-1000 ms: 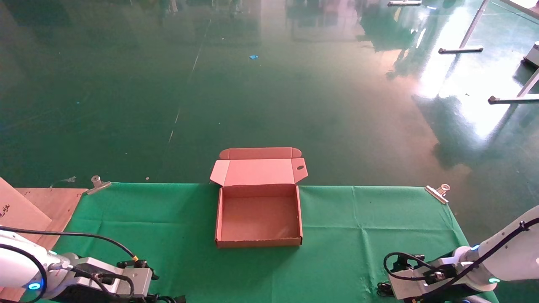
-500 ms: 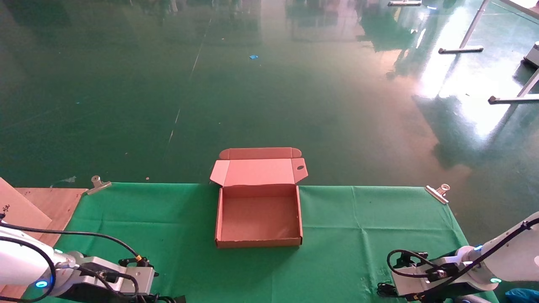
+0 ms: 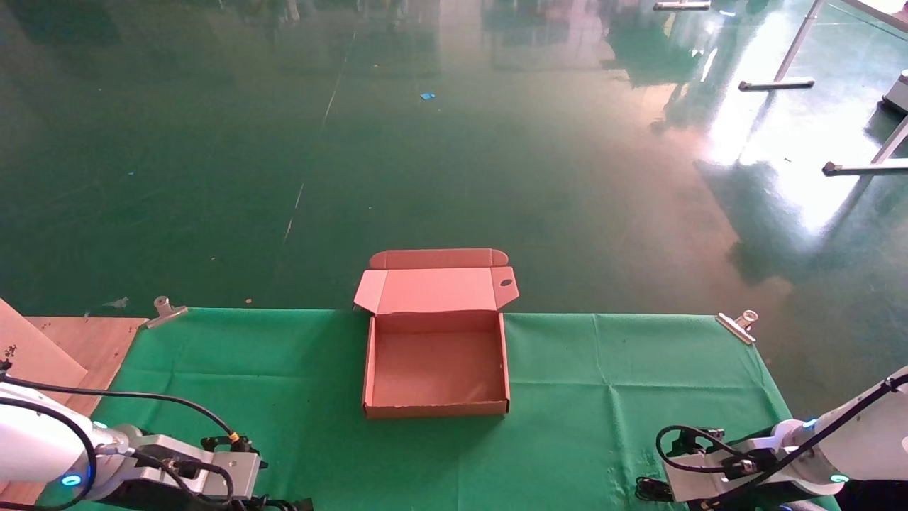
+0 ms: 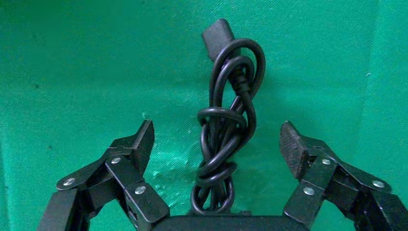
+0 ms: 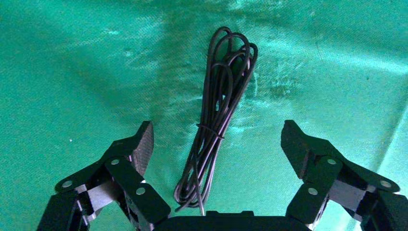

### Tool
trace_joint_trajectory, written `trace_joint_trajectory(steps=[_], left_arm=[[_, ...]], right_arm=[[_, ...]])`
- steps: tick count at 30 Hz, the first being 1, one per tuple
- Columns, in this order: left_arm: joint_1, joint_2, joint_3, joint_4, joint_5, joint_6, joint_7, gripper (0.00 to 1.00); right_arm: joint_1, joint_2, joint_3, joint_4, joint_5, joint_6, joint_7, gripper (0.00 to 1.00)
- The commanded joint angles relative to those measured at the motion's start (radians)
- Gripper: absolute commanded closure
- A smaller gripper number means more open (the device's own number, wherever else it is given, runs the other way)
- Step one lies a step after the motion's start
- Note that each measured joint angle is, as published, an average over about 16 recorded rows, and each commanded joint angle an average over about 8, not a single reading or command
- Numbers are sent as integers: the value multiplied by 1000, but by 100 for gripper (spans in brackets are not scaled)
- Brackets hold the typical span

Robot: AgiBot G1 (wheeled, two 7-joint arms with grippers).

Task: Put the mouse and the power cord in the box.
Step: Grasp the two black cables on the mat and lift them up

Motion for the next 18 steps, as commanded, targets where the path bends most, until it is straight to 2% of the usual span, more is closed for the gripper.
trace_joint_trajectory(steps=[1,18], left_arm=[[-2,0,0,5,0,-2,5,100],[-6,-3,-3,28,-4,-6,21,100]], right_arm=[[1,-2,1,-6,1,5,-4,100],[12,6,10,-29,13,27,-18,100]])
